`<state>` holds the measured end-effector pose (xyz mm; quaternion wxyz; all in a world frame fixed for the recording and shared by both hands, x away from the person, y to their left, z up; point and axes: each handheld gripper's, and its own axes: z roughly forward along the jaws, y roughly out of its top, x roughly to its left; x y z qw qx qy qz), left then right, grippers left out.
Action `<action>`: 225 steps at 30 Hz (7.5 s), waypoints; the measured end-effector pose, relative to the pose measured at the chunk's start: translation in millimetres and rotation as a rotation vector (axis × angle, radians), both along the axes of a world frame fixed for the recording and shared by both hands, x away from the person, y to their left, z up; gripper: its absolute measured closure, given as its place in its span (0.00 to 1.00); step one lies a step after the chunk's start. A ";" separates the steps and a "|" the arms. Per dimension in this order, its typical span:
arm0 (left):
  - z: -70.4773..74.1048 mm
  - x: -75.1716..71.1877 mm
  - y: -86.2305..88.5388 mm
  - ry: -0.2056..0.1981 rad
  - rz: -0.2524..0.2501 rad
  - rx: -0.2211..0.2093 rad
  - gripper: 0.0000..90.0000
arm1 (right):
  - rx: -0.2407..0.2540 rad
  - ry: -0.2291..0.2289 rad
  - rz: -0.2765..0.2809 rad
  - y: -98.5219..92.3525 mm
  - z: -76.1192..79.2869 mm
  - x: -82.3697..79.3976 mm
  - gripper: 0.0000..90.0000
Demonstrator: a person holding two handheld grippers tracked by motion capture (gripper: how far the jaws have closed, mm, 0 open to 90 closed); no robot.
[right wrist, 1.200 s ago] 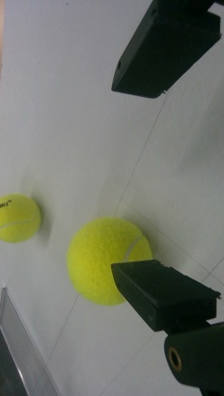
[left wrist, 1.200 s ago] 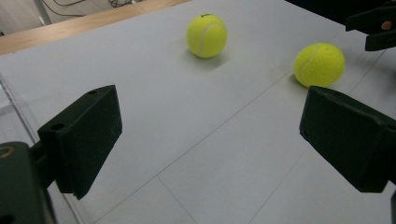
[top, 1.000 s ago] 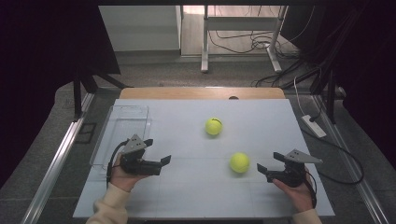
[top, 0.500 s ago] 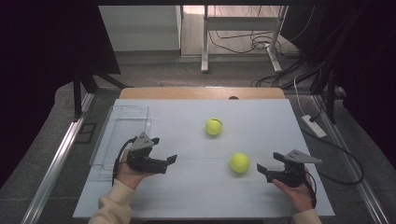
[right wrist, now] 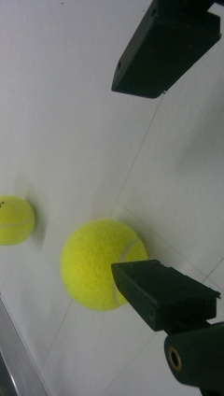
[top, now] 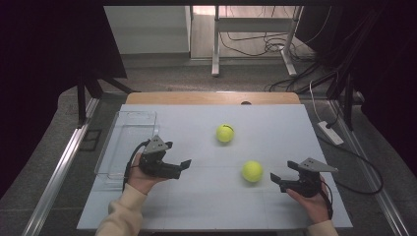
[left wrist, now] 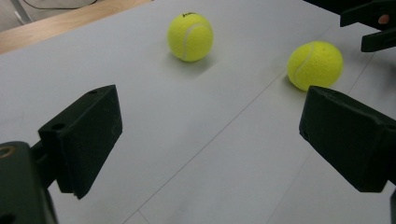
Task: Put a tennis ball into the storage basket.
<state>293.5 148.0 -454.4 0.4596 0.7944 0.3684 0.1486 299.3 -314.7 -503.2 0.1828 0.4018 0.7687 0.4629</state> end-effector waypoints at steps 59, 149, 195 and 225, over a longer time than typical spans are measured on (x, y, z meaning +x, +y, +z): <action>6.4 41.5 -35.4 0.016 -0.061 0.047 0.07 | -0.011 0.007 -0.005 0.1 -2.5 1.3 0.13; -1.6 112.6 -90.8 0.081 -0.103 0.071 0.08 | -0.012 0.012 -0.015 -3.2 -4.1 2.4 0.13; -28.2 153.4 -118.5 0.160 -0.098 0.103 0.08 | -0.005 0.013 -0.020 -6.5 -4.5 2.5 0.13; -44.1 168.7 -132.5 0.188 -0.078 0.128 0.08 | -0.007 0.014 -0.023 -7.4 -5.1 3.2 0.13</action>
